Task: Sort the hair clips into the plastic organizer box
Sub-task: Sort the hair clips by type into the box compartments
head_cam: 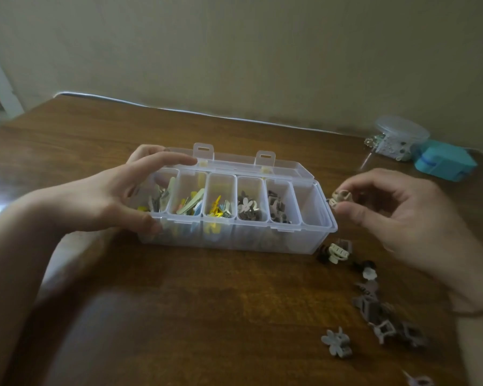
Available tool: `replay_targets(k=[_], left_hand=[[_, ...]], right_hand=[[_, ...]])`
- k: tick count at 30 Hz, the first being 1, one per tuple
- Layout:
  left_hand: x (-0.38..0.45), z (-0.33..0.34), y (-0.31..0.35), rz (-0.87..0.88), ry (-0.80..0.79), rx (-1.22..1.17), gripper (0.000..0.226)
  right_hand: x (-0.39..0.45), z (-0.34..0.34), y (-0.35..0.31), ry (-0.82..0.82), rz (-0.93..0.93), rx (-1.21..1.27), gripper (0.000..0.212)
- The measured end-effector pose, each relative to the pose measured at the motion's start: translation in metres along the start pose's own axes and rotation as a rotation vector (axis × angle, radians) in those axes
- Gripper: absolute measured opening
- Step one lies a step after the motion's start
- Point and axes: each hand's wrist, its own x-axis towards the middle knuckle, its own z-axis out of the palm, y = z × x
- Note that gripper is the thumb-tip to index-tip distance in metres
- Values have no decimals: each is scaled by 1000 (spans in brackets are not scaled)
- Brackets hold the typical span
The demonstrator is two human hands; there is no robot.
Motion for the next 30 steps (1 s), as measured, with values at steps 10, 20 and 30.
replay_targets(k=[10, 20, 30], left_hand=[[0, 0, 4, 11, 10, 19, 96], [0, 1, 4, 25, 17, 7, 92], [0, 2, 4, 32, 18, 2, 92]], right_hand=[[1, 8, 14, -74, -180, 133, 22], [3, 14, 12, 89, -213, 98, 23], [0, 15, 6, 121, -308, -3, 18]])
